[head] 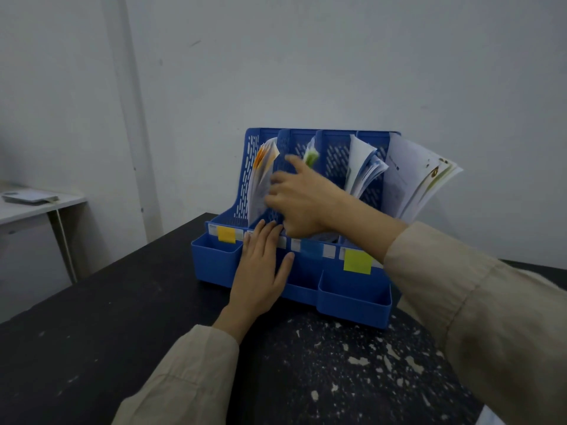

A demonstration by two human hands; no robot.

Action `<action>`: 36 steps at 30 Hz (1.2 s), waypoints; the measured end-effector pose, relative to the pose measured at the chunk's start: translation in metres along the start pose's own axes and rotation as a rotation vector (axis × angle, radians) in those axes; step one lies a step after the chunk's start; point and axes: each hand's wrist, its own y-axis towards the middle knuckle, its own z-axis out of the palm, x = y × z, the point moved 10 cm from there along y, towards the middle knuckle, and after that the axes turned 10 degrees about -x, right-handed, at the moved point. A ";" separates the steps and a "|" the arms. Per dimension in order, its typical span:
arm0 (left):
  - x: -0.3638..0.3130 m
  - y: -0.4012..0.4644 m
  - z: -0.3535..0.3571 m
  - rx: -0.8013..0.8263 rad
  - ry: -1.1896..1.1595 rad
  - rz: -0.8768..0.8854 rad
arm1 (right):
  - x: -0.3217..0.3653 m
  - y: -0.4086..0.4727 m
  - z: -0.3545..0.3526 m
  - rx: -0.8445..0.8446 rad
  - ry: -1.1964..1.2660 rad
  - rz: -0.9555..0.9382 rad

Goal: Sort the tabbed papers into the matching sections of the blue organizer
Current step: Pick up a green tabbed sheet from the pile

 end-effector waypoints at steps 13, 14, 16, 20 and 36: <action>-0.005 0.006 -0.003 -0.001 -0.020 -0.149 | -0.098 -0.057 0.024 -0.450 1.081 1.014; -0.005 0.007 -0.003 0.000 -0.016 -0.153 | -0.098 -0.055 0.023 -0.472 1.088 1.024; -0.005 0.008 -0.003 0.010 0.002 -0.168 | -0.095 -0.049 0.020 -0.468 1.051 1.000; -0.005 0.013 -0.004 0.042 0.124 -0.168 | -0.088 -0.037 0.013 -0.467 1.014 0.943; -0.046 0.012 -0.025 -0.155 -0.073 -0.037 | -0.076 -0.160 -0.022 -0.396 0.873 0.919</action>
